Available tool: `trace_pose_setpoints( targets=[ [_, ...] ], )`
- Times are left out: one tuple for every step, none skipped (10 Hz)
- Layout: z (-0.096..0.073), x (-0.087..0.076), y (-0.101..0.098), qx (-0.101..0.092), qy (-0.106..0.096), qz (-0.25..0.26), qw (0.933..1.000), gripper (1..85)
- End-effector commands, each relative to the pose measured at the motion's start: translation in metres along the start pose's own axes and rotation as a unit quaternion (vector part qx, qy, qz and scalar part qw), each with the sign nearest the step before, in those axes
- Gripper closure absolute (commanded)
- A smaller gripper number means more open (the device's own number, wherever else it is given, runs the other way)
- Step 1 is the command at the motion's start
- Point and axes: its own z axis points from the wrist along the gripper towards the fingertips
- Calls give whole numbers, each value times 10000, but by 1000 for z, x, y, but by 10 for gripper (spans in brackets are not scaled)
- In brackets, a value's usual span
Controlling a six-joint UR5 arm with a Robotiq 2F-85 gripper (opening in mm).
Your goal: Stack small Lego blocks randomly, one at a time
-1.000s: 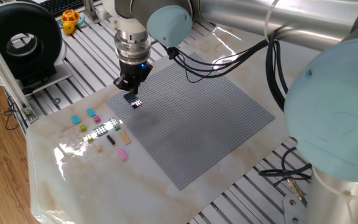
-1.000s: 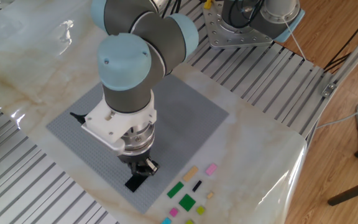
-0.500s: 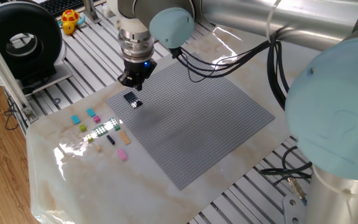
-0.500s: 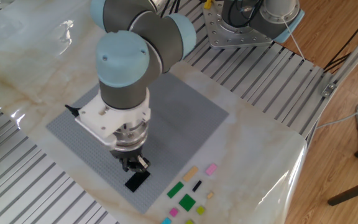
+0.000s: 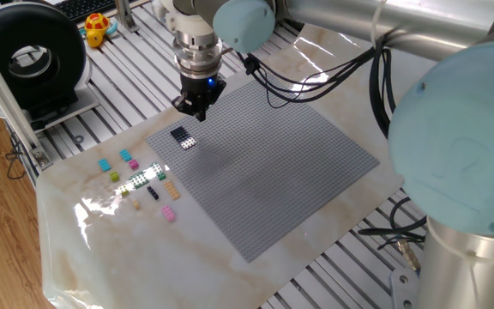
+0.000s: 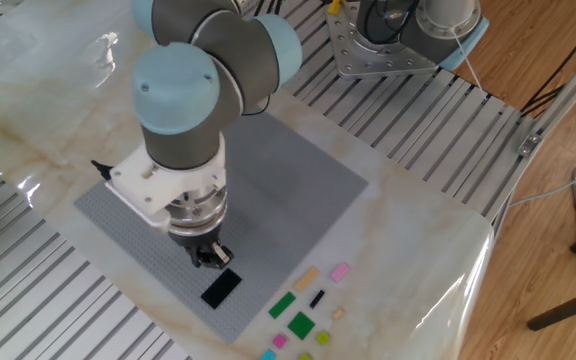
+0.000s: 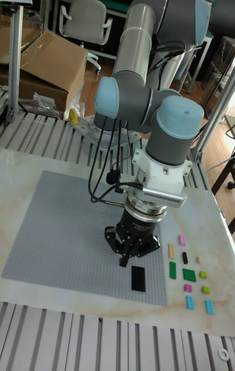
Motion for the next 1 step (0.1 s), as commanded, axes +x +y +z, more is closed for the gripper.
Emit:
trace_pose_setpoints(
  targets=[
    [-6,8,-8,-100,224,159,9996,843]
  ],
)
